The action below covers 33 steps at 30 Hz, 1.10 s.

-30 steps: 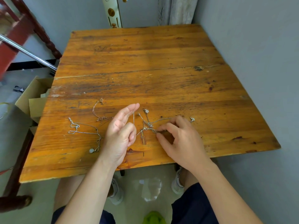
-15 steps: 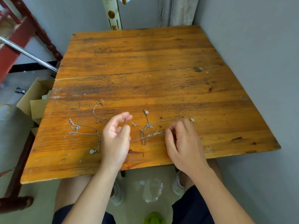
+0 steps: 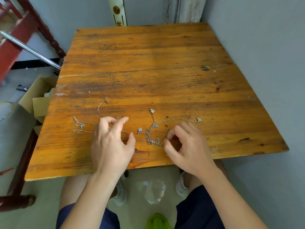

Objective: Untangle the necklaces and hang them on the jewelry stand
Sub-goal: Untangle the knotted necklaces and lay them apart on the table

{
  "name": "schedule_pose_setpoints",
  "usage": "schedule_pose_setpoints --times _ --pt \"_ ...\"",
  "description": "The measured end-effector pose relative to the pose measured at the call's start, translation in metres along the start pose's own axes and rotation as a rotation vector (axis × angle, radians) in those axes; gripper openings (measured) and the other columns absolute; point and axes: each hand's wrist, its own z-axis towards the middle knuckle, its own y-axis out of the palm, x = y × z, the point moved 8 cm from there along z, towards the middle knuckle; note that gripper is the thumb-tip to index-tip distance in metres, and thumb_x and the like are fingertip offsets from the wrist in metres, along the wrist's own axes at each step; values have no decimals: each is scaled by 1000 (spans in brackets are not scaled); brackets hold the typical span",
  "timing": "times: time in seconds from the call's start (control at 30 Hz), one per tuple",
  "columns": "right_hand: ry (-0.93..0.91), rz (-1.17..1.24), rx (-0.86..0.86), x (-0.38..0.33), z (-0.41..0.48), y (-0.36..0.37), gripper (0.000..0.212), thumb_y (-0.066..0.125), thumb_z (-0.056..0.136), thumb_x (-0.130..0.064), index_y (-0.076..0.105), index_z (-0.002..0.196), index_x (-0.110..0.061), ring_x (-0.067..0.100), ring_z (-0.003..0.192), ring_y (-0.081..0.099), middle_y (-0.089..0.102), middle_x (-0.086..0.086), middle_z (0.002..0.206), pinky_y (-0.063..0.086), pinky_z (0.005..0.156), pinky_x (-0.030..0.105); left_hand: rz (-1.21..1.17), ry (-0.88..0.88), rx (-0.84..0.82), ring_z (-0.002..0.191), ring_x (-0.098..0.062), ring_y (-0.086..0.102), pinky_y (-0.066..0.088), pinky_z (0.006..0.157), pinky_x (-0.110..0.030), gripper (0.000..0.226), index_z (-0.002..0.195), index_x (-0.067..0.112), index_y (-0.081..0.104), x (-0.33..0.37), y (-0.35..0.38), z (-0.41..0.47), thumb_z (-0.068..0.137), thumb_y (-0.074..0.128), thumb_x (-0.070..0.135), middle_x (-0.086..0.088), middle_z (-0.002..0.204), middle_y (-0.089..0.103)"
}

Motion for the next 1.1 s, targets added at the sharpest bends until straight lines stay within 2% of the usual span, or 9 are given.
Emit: schedule_pose_setpoints --times 0.1,0.23,0.37,0.6,0.7,0.77,0.83,0.93,1.1 --pt "34 50 65 4 1 -3 14 65 89 -26 70 97 -17 10 85 54 57 -8 89 47 74 30 9 150 14 103 -28 50 48 78 -41 30 112 21 73 14 3 -1 83 72 27 -5 114 59" --pt "77 40 108 13 2 -2 24 71 91 -28 75 112 -17 6 83 53 57 -4 93 48 68 24 -38 252 -66 94 -23 50 48 75 -37 23 105 19 76 19 21 -1 85 71 28 1 98 62" --pt "64 20 95 12 5 -1 25 73 90 -34 77 113 -25 9 84 53 56 -5 91 49 67 27 -107 250 -70 87 -19 49 45 72 -31 10 91 16 75 19 30 0 86 70 23 2 90 60" --pt "111 -15 42 11 14 5 19 73 86 -48 78 102 -39 8 76 51 51 -12 81 38 60 23 -136 321 -110 93 -17 47 44 77 -34 15 94 15 68 18 37 -7 95 55 23 4 97 58" --pt "68 -56 12 7 17 10 11 72 89 -41 76 96 -33 7 77 52 53 -12 84 43 65 29 -134 298 -117 93 -18 47 43 79 -33 13 94 15 65 20 38 -6 96 54 20 3 98 57" --pt "17 -123 -10 3 13 14 16 61 96 -37 72 99 -25 9 82 52 53 -10 90 45 73 35 -128 287 -118 92 -20 47 41 80 -32 8 94 14 63 19 38 -6 96 55 15 2 98 56" --pt "43 -28 4 8 10 11 20 50 102 -32 65 100 -19 9 86 50 51 -7 96 44 78 31 -117 278 -124 92 -20 46 40 79 -32 6 94 13 62 18 38 -6 94 57 13 1 98 56" --pt "156 255 103 21 9 -2 16 41 106 -21 55 99 -17 3 91 51 54 -2 97 40 79 15 -104 265 -122 92 -20 45 43 78 -35 7 94 12 61 17 38 -6 94 54 13 0 98 55" --pt "312 617 218 39 9 -11 16 40 106 -6 53 100 -13 9 88 67 64 -3 86 51 78 22 -105 226 -98 91 -21 45 43 77 -36 12 94 10 60 14 38 -6 95 49 15 -2 98 55"
